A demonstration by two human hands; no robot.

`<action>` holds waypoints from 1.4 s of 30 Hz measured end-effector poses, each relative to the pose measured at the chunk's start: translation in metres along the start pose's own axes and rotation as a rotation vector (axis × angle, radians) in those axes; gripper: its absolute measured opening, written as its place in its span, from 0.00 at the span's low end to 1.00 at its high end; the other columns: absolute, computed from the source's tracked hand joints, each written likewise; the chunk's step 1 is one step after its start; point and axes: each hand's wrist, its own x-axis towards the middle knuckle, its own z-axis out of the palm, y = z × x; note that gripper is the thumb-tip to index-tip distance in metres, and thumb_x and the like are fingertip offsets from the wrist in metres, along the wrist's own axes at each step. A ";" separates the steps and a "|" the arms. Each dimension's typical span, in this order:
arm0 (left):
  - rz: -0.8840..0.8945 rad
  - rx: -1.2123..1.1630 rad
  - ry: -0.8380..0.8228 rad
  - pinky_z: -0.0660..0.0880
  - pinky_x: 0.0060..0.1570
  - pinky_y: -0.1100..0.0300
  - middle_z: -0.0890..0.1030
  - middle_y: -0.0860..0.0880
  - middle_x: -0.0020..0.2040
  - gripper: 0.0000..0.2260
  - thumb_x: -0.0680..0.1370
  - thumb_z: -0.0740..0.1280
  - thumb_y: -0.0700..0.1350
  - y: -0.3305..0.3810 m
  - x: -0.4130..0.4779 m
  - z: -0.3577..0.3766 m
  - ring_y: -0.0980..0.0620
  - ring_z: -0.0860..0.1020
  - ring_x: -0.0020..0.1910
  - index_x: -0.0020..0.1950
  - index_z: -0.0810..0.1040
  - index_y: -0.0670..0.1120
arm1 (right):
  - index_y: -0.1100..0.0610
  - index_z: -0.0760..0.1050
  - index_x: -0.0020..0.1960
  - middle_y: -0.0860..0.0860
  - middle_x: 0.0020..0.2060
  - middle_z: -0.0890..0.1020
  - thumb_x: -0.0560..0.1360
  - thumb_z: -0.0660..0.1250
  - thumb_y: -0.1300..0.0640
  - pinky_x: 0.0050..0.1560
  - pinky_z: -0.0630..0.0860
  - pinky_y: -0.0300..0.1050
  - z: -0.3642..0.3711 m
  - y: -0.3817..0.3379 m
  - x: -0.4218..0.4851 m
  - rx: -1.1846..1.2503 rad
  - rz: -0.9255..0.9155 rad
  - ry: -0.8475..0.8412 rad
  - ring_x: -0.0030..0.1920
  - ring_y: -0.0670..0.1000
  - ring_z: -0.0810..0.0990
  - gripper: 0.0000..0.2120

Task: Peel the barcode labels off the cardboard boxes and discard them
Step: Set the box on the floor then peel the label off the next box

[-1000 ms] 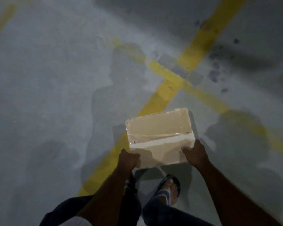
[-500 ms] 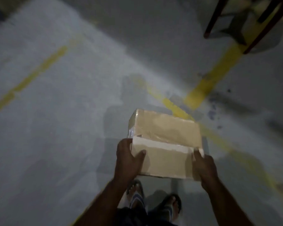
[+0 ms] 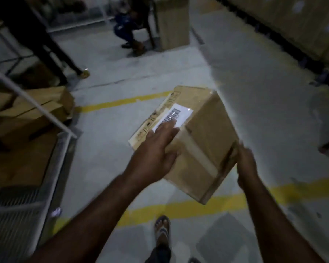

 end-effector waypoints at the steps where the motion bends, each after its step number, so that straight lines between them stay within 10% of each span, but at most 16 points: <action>1: -0.063 -0.026 0.035 0.72 0.67 0.56 0.74 0.55 0.67 0.27 0.74 0.74 0.41 0.000 -0.011 -0.024 0.54 0.72 0.67 0.72 0.71 0.44 | 0.50 0.75 0.57 0.49 0.53 0.78 0.73 0.60 0.31 0.47 0.73 0.46 0.014 -0.021 -0.013 -0.027 -0.064 -0.067 0.51 0.51 0.76 0.26; 5: -0.239 -0.030 0.160 0.77 0.61 0.54 0.78 0.62 0.61 0.22 0.72 0.72 0.48 -0.005 -0.065 -0.120 0.55 0.77 0.64 0.64 0.70 0.58 | 0.47 0.77 0.49 0.51 0.35 0.77 0.77 0.61 0.35 0.41 0.69 0.46 0.095 -0.064 -0.055 -0.232 -0.156 -0.489 0.34 0.53 0.72 0.16; 12: -0.485 0.390 0.333 0.78 0.51 0.48 0.84 0.47 0.55 0.19 0.69 0.72 0.48 -0.017 -0.206 -0.306 0.47 0.81 0.54 0.59 0.79 0.47 | 0.46 0.76 0.52 0.47 0.48 0.79 0.75 0.58 0.32 0.57 0.74 0.64 0.298 -0.051 -0.214 -0.394 -0.142 -0.995 0.48 0.53 0.77 0.20; 20: -0.745 0.735 0.391 0.78 0.52 0.47 0.82 0.49 0.62 0.19 0.72 0.73 0.44 -0.061 -0.402 -0.464 0.45 0.80 0.59 0.62 0.78 0.51 | 0.48 0.77 0.53 0.42 0.51 0.80 0.78 0.64 0.46 0.46 0.73 0.42 0.509 -0.018 -0.464 -0.475 -0.362 -1.533 0.53 0.47 0.78 0.08; 23: -0.865 0.790 0.412 0.78 0.54 0.49 0.81 0.50 0.64 0.20 0.72 0.73 0.44 -0.081 -0.465 -0.506 0.46 0.79 0.61 0.64 0.78 0.51 | 0.48 0.77 0.58 0.44 0.54 0.82 0.74 0.68 0.43 0.50 0.78 0.51 0.568 -0.017 -0.552 -0.456 -0.469 -1.708 0.55 0.50 0.79 0.15; 37: -1.056 1.002 0.568 0.63 0.74 0.43 0.71 0.54 0.74 0.25 0.76 0.71 0.42 -0.148 -0.601 -0.654 0.43 0.67 0.75 0.71 0.72 0.57 | 0.47 0.67 0.70 0.47 0.63 0.76 0.64 0.73 0.33 0.58 0.78 0.56 0.732 -0.032 -0.771 -0.193 -0.609 -1.928 0.60 0.50 0.77 0.40; 42: -1.047 1.135 0.464 0.60 0.76 0.42 0.71 0.53 0.74 0.19 0.79 0.68 0.40 -0.209 -0.616 -0.686 0.56 0.62 0.75 0.70 0.74 0.50 | 0.46 0.65 0.71 0.44 0.61 0.71 0.74 0.68 0.40 0.51 0.76 0.47 0.808 -0.040 -0.814 -0.155 -0.829 -1.842 0.57 0.48 0.74 0.29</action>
